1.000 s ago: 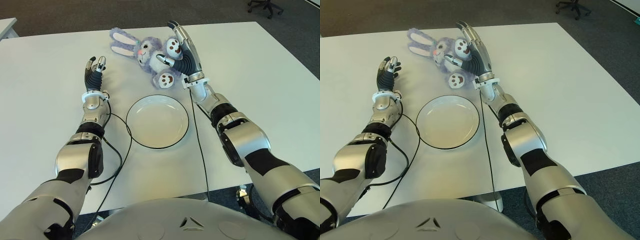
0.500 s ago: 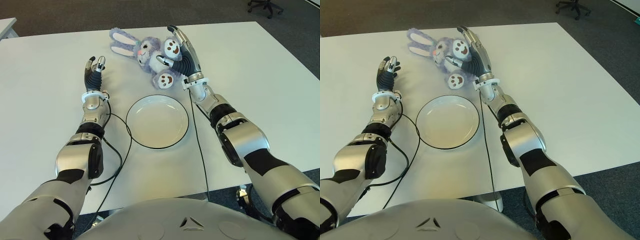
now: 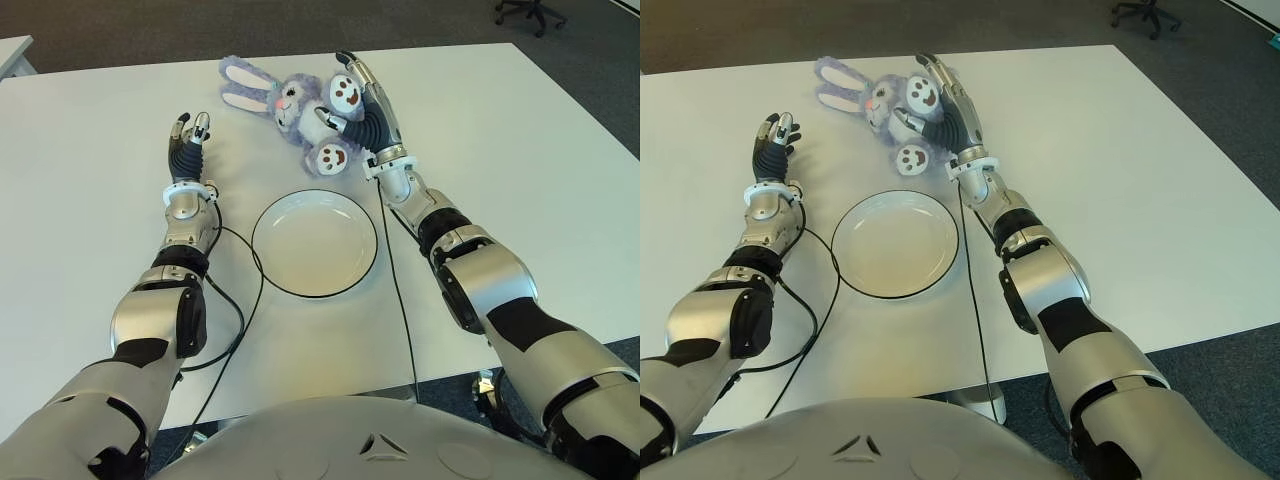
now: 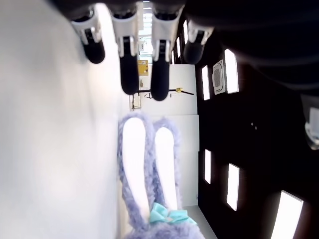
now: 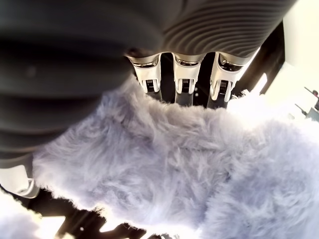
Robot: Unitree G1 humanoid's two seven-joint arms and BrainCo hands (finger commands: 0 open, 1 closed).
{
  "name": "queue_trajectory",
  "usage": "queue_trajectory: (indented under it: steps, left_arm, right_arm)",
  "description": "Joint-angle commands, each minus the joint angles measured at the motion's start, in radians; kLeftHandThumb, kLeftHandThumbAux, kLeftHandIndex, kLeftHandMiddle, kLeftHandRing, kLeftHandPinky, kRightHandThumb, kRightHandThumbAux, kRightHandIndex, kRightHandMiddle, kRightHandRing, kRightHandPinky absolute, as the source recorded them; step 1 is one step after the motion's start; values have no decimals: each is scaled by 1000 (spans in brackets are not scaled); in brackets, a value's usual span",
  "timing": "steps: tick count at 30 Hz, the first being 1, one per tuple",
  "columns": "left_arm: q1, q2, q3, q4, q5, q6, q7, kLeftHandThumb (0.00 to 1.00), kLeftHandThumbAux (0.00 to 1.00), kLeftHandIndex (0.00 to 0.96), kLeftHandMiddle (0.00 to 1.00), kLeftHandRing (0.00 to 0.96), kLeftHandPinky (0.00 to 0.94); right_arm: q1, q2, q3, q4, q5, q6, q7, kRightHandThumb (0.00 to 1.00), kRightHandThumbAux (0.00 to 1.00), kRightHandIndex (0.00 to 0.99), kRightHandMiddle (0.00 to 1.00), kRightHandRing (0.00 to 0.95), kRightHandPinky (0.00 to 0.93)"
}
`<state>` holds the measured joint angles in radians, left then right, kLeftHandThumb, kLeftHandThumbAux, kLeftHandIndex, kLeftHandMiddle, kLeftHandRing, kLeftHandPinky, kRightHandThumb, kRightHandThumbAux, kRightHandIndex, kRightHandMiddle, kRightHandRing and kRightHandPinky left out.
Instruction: Put the doll into the plate.
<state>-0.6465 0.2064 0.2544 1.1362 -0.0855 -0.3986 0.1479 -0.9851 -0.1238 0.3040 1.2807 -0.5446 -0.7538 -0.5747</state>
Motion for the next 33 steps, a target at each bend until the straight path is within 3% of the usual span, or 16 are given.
queue_trajectory:
  steps: [1, 17, 33]
  left_arm:
    - [96, -37, -6, 51, 4, 48, 2, 0, 368, 104, 263, 217, 32]
    - [102, -40, -4, 42, 0, 46, 1, 0, 375, 93, 251, 207, 23]
    - [104, -46, -2, 36, -1, 50, 10, 0, 375, 101, 264, 222, 31]
  right_arm:
    - [8, 12, -3, 11, 9, 16, 5, 323, 443, 14, 43, 97, 186]
    - [12, 20, 7, 16, -6, 61, -9, 353, 465, 55, 99, 140, 215]
    - [15, 27, 20, 23, -7, 143, 17, 293, 450, 61, 170, 212, 260]
